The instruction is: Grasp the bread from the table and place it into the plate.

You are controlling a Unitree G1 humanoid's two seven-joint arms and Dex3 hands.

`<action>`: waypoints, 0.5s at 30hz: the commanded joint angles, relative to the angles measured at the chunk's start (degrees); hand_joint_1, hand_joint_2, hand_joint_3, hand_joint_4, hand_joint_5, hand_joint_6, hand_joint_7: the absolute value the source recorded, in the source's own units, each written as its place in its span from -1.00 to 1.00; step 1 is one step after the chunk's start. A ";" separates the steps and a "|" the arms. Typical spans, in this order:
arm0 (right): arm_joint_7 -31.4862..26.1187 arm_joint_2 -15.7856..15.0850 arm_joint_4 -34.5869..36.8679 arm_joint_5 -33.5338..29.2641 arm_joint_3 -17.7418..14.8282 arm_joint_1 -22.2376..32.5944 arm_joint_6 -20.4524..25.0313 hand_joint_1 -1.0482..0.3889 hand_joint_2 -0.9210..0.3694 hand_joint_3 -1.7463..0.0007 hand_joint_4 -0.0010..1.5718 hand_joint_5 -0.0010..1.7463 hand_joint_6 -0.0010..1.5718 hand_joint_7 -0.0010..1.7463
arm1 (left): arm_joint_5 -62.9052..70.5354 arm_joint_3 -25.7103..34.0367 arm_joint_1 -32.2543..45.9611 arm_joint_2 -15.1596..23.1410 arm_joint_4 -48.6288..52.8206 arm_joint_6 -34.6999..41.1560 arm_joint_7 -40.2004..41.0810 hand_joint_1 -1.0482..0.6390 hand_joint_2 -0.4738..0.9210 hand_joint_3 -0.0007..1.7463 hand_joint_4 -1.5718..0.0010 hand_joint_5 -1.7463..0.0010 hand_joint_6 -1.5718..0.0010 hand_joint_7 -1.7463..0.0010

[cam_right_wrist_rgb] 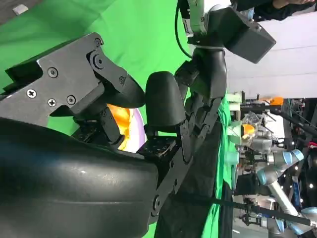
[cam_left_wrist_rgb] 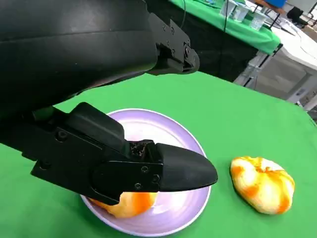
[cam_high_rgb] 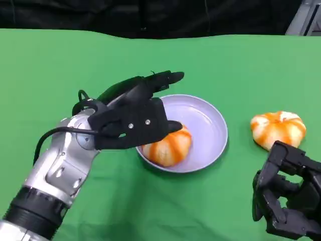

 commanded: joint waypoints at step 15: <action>-0.08 -0.26 0.22 0.04 -0.48 0.05 -0.96 0.34 -0.49 -0.30 0.12 1.00 -0.14 0.96 | -0.43 0.44 0.69 0.82 -0.86 0.60 -0.62 -0.87 1.00 -0.45 1.00 1.00 0.78 1.00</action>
